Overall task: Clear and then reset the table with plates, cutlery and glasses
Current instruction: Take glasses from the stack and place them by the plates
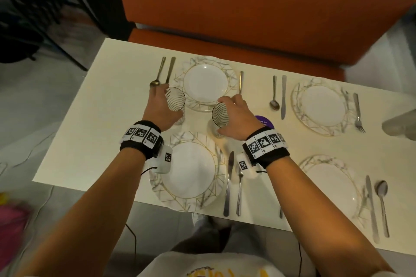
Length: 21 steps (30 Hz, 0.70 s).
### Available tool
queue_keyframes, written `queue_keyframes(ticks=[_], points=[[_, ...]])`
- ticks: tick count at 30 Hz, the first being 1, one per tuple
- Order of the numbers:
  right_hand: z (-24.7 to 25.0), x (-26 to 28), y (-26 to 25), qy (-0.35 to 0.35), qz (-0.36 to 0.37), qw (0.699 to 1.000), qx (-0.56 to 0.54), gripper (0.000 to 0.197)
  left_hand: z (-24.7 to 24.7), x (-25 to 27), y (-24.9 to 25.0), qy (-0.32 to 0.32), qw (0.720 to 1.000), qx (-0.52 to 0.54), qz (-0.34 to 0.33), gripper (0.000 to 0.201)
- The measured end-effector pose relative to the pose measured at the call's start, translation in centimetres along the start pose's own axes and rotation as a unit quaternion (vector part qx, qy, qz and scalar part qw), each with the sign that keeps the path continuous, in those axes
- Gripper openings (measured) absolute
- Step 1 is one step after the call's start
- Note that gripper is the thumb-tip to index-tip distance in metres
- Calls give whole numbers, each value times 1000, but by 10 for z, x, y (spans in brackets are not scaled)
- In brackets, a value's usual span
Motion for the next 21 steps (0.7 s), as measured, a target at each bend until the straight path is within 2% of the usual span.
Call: queue_keyframes(ticks=[16,21], points=[[-1,14,2,-18,-13,999,39,95,4,-10,4,-27,999,-12,30,96],[-2,15,2,-25,-12,999,34,97,8,-8,3,-44,997,-54,39,113]])
Point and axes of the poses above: each hand's wrist, its own x-axis away from the middle knuckle, its own z-axis out of the back of the hand, y = z × x, the point moved 3 cm from there along -x, towards the middle knuckle, and after that the axes turned 4 degrees about -x, right-handed, at the moved point
